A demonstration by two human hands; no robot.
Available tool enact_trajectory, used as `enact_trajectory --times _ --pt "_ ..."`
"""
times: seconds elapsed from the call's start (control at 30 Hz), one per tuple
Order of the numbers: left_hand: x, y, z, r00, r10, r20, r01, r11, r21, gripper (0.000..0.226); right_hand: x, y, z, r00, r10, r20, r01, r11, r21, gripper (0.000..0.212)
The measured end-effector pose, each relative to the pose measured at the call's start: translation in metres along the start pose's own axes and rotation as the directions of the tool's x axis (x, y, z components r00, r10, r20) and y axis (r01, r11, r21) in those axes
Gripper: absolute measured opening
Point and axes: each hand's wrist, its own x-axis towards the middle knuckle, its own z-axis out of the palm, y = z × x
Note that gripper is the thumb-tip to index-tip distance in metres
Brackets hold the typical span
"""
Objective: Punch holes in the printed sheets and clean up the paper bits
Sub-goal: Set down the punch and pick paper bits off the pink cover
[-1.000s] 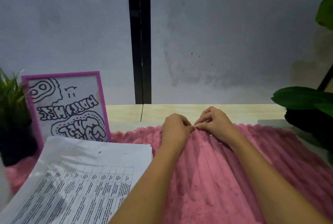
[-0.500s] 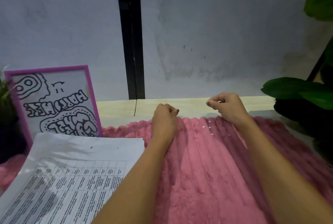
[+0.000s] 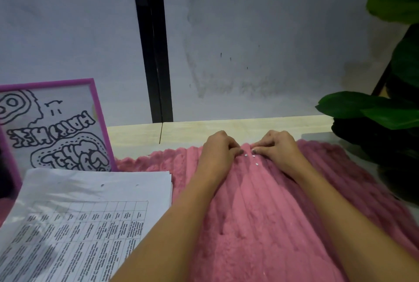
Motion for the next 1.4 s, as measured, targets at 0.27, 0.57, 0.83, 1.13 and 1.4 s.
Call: enact_trajectory --times 0.27,0.57,0.83,1.13,1.4 --pt "0.003 -0.002 0.009 0.999 0.008 0.035 -0.013 0.990 0.142 0.019 0.003 -0.001 0.012 0.993 -0.113 -0.027 0.103 0.961 -0.258 0.014" --pt "0.012 -0.012 -0.012 0.945 -0.289 -0.153 0.195 0.873 -0.448 0.024 0.007 -0.020 -0.012 0.974 0.025 -0.223 0.009 0.989 0.149 0.010" --pt "-0.019 0.128 -0.093 0.993 -0.119 -0.019 0.039 0.465 -0.885 0.020 -0.076 -0.107 -0.111 0.912 -0.129 -0.388 0.262 0.914 0.311 0.011" --pt "-0.194 0.294 0.031 0.813 0.302 0.497 0.257 0.581 -0.773 0.009 -0.354 -0.012 -0.239 0.769 0.064 -0.636 -0.065 0.998 0.021 0.011" --pt "-0.327 0.306 0.217 0.467 0.158 0.870 0.356 0.867 -0.348 0.012 -0.493 0.131 -0.214 0.565 0.579 -0.588 -0.555 0.794 0.249 0.017"
